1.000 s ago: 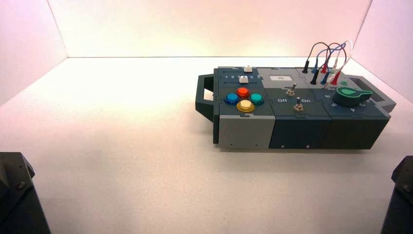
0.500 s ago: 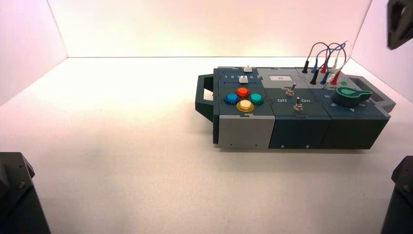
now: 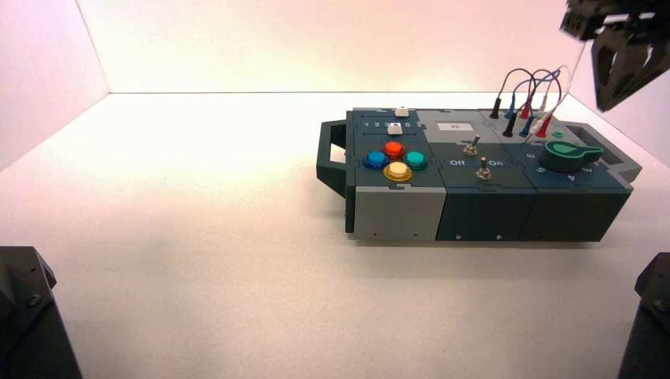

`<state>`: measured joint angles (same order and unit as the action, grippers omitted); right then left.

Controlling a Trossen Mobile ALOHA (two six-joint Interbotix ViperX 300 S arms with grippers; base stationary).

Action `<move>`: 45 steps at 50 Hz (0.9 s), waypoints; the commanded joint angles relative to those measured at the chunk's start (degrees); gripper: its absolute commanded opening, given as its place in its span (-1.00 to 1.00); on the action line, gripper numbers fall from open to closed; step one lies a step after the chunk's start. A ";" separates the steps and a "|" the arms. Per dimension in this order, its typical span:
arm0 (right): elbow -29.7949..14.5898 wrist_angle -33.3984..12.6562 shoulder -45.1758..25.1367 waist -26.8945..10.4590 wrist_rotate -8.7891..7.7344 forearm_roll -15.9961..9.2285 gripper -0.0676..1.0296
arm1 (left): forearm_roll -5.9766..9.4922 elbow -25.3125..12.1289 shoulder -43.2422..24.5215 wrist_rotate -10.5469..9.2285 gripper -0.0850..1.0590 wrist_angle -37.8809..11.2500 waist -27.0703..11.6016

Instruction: Turn the knob to position 3.

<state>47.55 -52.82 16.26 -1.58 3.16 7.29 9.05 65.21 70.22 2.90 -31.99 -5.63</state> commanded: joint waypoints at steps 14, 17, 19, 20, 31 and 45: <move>-1.93 2.55 -4.39 2.11 0.26 0.44 -0.92 | -0.09 -0.79 -0.88 0.26 -0.91 0.44 -0.26; -1.93 2.55 -4.48 2.55 0.18 0.70 -0.92 | 0.00 -0.79 -0.79 0.26 -0.91 0.44 -0.26; -1.93 2.46 -4.48 2.64 0.18 0.88 -0.92 | 0.00 -0.79 -0.79 0.26 -0.91 0.53 -0.26; -1.93 2.46 -4.48 2.64 0.18 0.97 -0.92 | 0.00 -0.79 -0.79 0.18 -0.91 0.53 -0.26; -2.11 2.55 -5.98 2.64 0.26 1.23 -0.92 | 0.00 -0.79 -0.79 0.18 -0.91 0.53 -0.26; -3.08 2.99 -9.23 2.64 0.26 0.97 -0.92 | -0.09 -0.88 -0.70 0.18 -0.91 0.44 -0.26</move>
<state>46.05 -50.19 6.94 0.79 3.16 8.26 9.14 65.21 70.22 2.90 -31.99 -5.63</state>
